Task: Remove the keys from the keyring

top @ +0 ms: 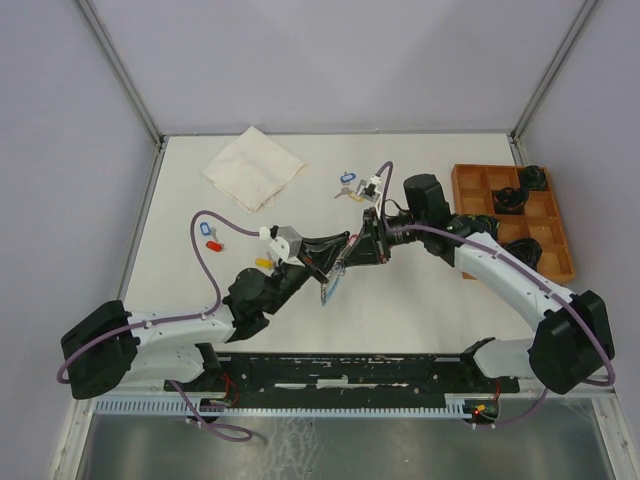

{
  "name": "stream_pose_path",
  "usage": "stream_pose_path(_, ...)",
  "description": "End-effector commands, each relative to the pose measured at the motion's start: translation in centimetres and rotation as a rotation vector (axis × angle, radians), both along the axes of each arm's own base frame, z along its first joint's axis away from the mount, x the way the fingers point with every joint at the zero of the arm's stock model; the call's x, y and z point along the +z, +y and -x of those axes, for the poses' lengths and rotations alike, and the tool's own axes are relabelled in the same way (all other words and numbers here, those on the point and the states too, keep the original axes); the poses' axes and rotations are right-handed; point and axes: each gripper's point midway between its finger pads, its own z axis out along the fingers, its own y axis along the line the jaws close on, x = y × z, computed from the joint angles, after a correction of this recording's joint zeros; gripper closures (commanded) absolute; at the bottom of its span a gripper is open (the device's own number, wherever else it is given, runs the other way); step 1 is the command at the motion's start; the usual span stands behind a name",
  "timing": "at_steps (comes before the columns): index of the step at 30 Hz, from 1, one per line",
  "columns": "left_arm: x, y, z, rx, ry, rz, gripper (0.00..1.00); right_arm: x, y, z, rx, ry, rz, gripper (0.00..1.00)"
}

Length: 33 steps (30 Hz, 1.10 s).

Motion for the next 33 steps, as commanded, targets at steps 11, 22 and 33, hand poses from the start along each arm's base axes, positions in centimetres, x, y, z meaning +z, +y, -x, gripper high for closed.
stream_pose_path(11,3.0,0.4,-1.3,0.08,0.02,0.11,0.97,2.3,-1.9,-0.1,0.026,-0.318,0.062,0.99)
stream_pose_path(22,2.6,-1.0,-1.4,0.048,0.033,0.096,0.97,1.0,-2.1,0.5,0.072,-0.539,0.206,0.93)
stream_pose_path(33,4.6,-0.7,0.1,-0.007,-0.062,0.131,0.97,1.0,-3.7,5.8,0.378,-0.689,0.137,0.53)
